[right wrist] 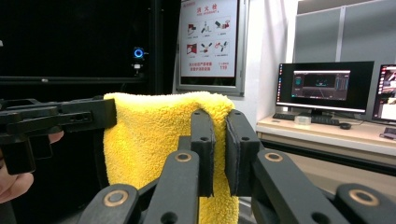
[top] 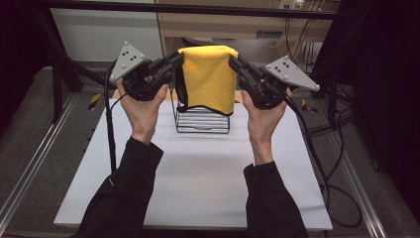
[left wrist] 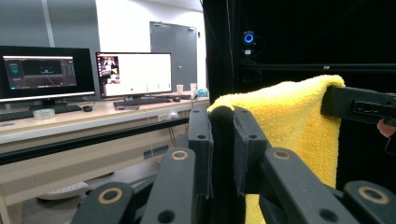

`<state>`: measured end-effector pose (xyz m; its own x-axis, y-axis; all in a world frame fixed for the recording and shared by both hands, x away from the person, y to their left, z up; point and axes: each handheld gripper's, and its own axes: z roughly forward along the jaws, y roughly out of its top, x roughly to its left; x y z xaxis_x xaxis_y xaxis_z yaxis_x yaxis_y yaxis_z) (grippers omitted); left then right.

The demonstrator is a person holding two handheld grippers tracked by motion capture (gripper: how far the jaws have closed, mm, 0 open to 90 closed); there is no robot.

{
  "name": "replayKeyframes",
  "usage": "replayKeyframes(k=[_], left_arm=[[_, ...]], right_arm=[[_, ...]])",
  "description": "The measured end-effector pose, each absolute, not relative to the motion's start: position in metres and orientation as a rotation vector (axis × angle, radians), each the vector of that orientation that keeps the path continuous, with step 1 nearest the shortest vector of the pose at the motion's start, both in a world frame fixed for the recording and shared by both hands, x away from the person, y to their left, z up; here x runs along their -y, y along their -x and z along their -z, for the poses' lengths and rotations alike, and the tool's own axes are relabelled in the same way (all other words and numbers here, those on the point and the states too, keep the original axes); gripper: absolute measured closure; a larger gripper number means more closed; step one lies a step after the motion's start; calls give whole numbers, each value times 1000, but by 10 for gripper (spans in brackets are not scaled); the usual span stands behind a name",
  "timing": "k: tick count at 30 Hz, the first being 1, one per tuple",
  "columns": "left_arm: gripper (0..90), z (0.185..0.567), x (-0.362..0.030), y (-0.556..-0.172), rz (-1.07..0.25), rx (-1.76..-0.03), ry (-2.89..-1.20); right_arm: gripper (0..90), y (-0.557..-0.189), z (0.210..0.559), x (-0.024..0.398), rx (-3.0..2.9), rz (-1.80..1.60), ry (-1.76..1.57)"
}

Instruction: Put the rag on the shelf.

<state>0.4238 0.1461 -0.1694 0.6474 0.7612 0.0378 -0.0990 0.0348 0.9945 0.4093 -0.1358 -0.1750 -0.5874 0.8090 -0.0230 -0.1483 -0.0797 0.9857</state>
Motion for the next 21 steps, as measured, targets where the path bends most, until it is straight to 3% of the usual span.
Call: replayKeyframes(k=[21], left_arm=[[793,129,-150,-449,-782,-601,-1385]], right_arm=[[836,-436,140,127,-1461,-1728,-713]])
